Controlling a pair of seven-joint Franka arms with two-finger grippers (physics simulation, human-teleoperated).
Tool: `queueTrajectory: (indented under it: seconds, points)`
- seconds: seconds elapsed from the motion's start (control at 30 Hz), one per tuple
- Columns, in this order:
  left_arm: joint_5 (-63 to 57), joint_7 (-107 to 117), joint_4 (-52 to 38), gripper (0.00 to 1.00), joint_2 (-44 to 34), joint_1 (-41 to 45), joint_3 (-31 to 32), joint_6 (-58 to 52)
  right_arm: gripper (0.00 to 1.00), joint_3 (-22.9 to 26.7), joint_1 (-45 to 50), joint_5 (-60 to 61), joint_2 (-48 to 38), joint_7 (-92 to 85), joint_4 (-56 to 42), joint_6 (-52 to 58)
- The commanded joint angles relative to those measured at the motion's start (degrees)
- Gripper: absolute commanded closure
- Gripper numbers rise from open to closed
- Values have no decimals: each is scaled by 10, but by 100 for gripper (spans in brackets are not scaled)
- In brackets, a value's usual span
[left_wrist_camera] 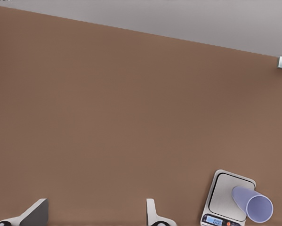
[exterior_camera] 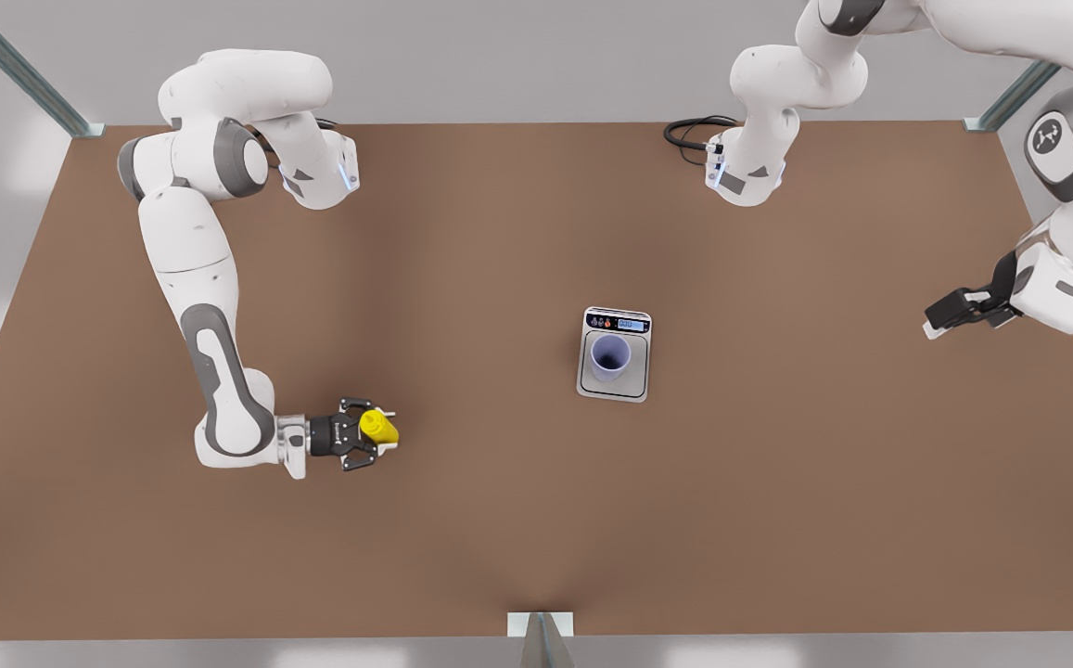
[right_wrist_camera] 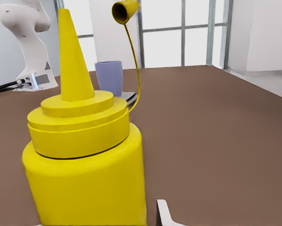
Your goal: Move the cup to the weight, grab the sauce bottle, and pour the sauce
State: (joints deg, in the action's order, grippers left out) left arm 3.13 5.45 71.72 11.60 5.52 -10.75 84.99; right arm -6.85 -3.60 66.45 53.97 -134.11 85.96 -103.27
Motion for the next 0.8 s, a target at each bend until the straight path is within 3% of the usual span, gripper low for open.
queueTrajectory:
  seconds: [0.0,0.5,0.7,0.77]
  points:
    - [0,0,0,0,0,0,0,0,0,0,0,0,0,0,0,0]
    - [0,0,0,0,1,0,0,1,0,2,-8,-3,-3,1,3,2]
    - [0,0,0,0,0,0,0,0,0,27,-34,-16,-9,1,13,20]
    - [0,0,0,0,0,0,0,0,0,81,-48,-84,-31,45,14,75]
